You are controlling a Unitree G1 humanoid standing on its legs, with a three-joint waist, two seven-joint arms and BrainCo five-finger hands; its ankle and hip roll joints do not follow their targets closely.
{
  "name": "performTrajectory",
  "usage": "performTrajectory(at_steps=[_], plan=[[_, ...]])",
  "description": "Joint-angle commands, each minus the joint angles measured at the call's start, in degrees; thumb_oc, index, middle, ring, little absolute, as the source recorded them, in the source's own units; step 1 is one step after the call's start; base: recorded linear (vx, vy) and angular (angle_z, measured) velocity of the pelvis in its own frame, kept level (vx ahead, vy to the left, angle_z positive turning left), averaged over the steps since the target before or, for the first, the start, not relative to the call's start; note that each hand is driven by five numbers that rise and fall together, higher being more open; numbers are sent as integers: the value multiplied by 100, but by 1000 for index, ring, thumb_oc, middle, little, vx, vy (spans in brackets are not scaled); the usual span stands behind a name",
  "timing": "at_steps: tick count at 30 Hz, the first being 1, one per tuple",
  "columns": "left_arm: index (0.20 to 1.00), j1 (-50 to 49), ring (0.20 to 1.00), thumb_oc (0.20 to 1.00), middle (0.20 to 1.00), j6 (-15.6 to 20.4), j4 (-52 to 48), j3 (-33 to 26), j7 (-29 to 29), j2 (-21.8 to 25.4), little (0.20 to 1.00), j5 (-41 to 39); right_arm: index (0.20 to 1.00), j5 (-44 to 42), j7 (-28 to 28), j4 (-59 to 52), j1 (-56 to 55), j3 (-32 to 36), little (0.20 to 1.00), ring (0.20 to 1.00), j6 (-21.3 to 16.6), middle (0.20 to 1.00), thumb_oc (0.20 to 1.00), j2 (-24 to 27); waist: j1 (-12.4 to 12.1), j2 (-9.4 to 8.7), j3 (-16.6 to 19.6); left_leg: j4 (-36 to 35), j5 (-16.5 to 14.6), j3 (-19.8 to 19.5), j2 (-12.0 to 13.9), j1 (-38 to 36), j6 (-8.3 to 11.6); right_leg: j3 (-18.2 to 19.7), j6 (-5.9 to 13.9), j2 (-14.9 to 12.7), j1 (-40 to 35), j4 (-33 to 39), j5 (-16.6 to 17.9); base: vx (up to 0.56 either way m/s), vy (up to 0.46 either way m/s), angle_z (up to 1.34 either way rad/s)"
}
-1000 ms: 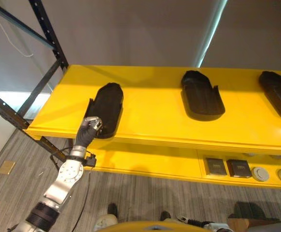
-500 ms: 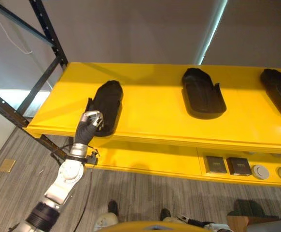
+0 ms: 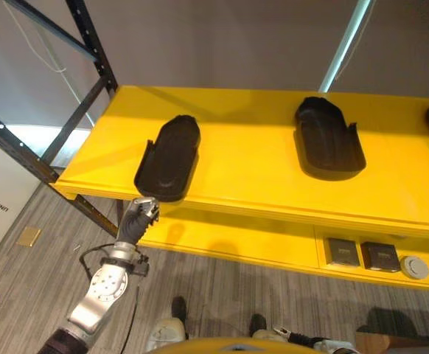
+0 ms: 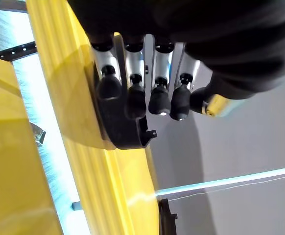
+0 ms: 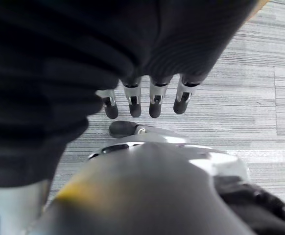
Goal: Move parts from the plastic box to the shelf.
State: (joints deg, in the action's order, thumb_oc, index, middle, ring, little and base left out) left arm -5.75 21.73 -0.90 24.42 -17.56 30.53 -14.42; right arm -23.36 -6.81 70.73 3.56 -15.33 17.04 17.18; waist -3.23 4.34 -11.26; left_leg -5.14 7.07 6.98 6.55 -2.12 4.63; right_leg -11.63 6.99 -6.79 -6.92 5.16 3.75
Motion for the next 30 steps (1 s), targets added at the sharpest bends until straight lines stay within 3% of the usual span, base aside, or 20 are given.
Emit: performTrajectory(at_steps=[1,10,30], plan=[[200,355,200,200,200,371,-38,97,-117,201,200,104,1000,-141,122,245,115,-99,1000,1000,48,1000,1000,-18,-32,-145,-274,14,-951,151,-42,-239,-19,-252,-195,-32,-111,-16,-621,0,0,0],[200,599,200,200,200,540,332,279,-408,105,200,244,1000,-200,137,230,197,-181,1000,1000,-8,1000,1000,27,47,-127,-369,14,-881,189,10,-123,5,-189,-222,2,9,-16,-595,0,0,0],[200,1587,200,200,200,123,1245,148,-1438,-277,200,471,1000,138,410,-162,5,-303,1000,1000,-222,1000,1000,68,566,-176,-664,14,-743,404,199,1,55,238,-274,122,266,-94,-576,51,5,-5]])
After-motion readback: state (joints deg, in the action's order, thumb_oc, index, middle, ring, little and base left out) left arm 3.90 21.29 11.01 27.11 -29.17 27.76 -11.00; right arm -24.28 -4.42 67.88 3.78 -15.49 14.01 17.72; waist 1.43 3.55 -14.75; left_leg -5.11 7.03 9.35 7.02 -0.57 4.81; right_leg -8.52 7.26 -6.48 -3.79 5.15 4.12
